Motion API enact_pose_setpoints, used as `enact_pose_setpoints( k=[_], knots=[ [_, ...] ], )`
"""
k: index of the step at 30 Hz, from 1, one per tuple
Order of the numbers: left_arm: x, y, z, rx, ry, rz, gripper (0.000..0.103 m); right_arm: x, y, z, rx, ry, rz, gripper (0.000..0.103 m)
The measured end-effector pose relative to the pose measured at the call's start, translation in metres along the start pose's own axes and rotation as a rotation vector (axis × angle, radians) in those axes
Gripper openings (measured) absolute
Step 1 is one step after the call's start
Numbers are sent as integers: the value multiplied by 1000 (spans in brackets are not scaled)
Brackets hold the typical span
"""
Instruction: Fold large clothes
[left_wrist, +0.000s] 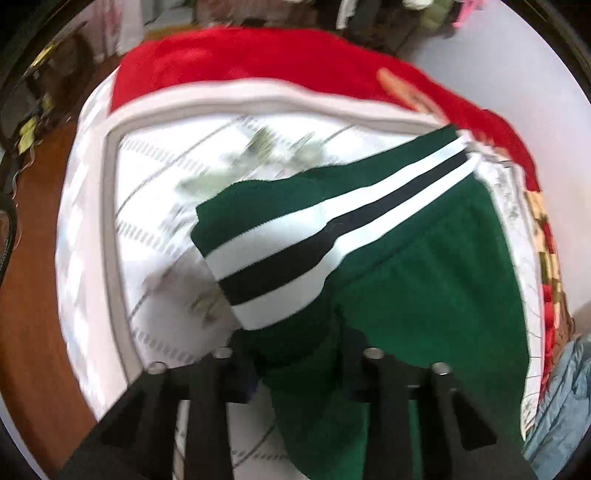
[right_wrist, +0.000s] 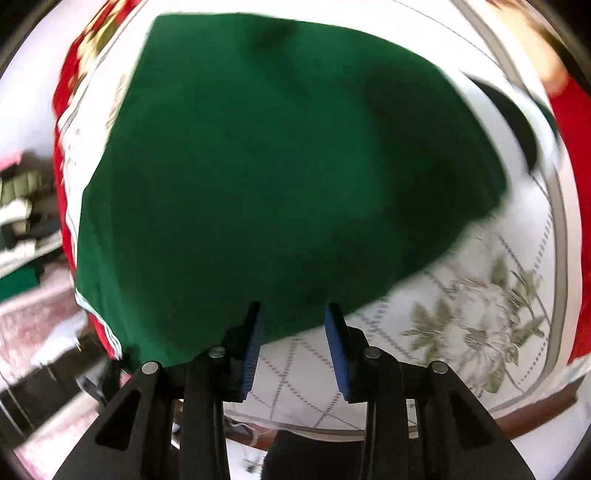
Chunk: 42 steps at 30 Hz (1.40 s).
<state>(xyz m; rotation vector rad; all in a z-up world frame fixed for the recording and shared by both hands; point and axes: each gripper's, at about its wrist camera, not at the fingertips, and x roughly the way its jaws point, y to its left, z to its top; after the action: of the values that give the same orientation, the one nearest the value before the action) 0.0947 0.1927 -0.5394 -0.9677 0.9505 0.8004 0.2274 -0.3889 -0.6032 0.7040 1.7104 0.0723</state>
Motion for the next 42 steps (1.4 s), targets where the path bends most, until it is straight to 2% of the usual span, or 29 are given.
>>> enact_pose_setpoints(
  k=[5, 8, 10, 12, 14, 15, 18, 20, 22, 23, 24, 25, 27, 28, 31, 34, 36, 39, 42],
  knots=[
    [-20, -8, 30, 39, -30, -59, 21, 7, 48, -4, -148, -48, -15, 36],
    [-32, 9, 37, 41, -60, -77, 21, 21, 81, 22, -173, -41, 14, 36],
    [-25, 21, 34, 20, -39, -142, 23, 40, 99, 31, -170, -21, 3, 36],
    [-3, 41, 35, -44, 39, -224, 29, 53, 104, 40, -151, -16, -9, 38],
    [17, 51, 31, -103, 80, -280, 37, 56, 103, 44, -132, -24, -4, 44],
    [22, 53, 31, -124, 91, -311, 47, 54, 99, 43, -125, -24, 11, 44],
    [33, 49, 30, -165, 45, -389, 69, 54, 93, 44, -128, -17, 40, 44],
    [35, 29, 31, -119, 14, -354, 71, 59, 96, 49, -138, -4, 49, 44],
    [37, 14, 32, -84, -10, -325, 68, 58, 93, 50, -145, 8, 42, 44],
    [37, 4, 35, -62, -20, -298, 57, 60, 94, 53, -155, 11, 31, 44],
    [37, 0, 36, -50, -23, -283, 21, 61, 96, 54, -166, 12, 24, 46],
    [35, -7, 42, -34, -25, -296, 18, 62, 99, 55, -179, 12, 15, 46],
    [18, -11, 51, 11, -53, -268, 15, 64, 106, 58, -206, 8, -1, 47],
    [8, -14, 57, 33, -74, -254, 15, 66, 111, 60, -218, 8, 9, 51],
    [-29, -21, 75, 85, -159, -224, 14, 71, 125, 64, -254, 30, 40, 51],
    [-67, -24, 101, 121, -258, -187, 13, 83, 153, 65, -285, 95, 142, 51],
    [-85, -33, 116, 158, -320, -150, 13, 77, 165, 61, -288, 105, 192, 51],
    [-112, -49, 117, 279, -424, -77, 13, 48, 164, 53, -285, 62, 218, 52],
    [-132, -76, 94, 417, -492, -48, 13, 11, 132, 48, -228, -22, 180, 54]
  ],
)
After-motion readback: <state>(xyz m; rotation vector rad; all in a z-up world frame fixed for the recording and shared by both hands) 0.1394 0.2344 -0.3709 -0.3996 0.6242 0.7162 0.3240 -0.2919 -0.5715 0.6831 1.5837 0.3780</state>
